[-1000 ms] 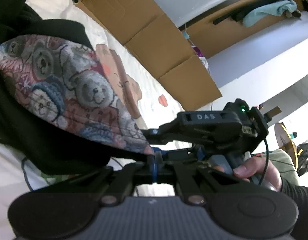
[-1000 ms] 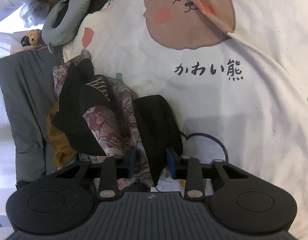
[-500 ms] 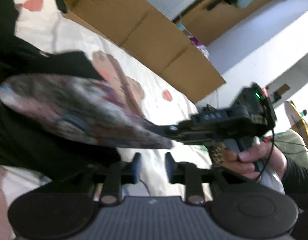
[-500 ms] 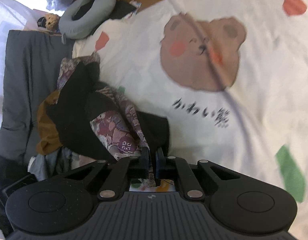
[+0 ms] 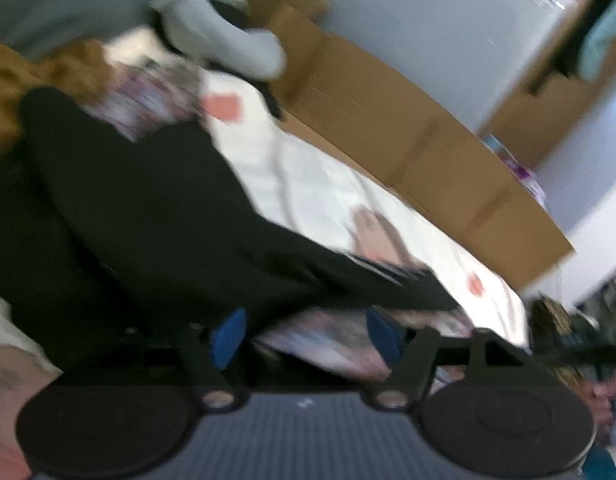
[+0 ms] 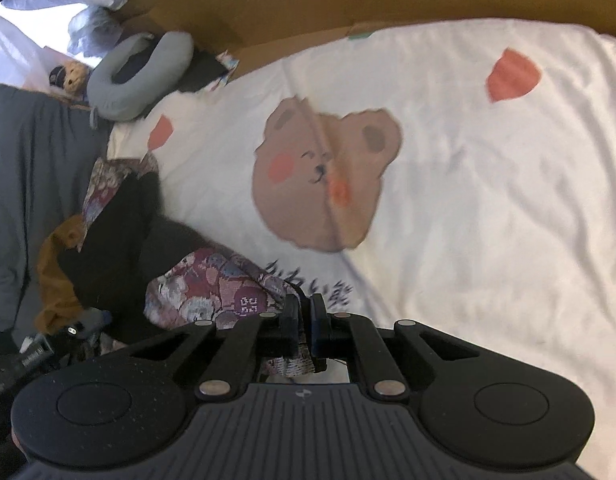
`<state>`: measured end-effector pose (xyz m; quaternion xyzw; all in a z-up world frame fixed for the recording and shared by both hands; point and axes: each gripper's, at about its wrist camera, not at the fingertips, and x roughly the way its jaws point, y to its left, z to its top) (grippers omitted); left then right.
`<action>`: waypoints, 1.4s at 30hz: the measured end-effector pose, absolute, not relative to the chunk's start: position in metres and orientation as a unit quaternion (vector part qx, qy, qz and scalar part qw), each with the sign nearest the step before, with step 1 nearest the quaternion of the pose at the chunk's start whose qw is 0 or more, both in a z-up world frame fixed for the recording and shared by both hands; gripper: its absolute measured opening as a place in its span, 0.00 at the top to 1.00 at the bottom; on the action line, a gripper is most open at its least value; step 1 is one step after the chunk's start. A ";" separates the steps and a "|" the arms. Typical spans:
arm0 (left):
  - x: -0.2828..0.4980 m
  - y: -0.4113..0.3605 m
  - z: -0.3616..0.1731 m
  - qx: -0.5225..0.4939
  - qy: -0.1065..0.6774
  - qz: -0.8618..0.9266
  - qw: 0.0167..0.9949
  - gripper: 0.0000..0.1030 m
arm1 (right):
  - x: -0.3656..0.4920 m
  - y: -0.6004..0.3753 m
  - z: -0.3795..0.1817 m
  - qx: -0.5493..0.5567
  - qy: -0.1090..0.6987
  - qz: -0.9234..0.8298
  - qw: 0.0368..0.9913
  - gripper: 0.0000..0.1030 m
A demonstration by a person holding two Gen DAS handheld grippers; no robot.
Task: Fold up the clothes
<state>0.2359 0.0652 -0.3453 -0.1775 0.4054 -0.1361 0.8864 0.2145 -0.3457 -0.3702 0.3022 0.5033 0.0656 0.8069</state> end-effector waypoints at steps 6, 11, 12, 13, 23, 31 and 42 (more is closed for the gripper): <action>0.248 0.106 -0.331 -0.184 0.379 -0.049 0.906 0.15 | 0.212 -0.374 -0.367 0.302 0.492 0.037 0.815 0.97; 0.260 0.127 -0.325 -0.187 0.363 -0.001 0.913 0.15 | 0.210 -0.389 -0.367 0.297 0.488 0.015 0.820 0.97; 0.263 0.131 -0.325 -0.191 0.360 0.001 0.913 0.15 | 0.209 -0.392 -0.367 0.296 0.488 0.010 0.821 0.97; 0.267 0.131 -0.326 -0.195 0.358 0.000 0.913 0.15 | 0.208 -0.396 -0.367 0.295 0.487 0.004 0.822 0.97; 0.286 0.113 -0.347 -0.211 0.370 -0.029 0.904 0.73 | 0.195 -0.422 -0.363 0.281 0.484 -0.029 0.828 0.97; 0.266 0.097 -0.328 -0.195 0.364 -0.057 0.909 0.99 | 0.173 -0.436 -0.349 0.286 0.471 -0.040 0.833 0.97; 0.189 0.111 -0.267 -0.174 0.368 -0.063 0.911 0.99 | 0.138 -0.439 -0.334 0.297 0.472 -0.039 0.829 0.97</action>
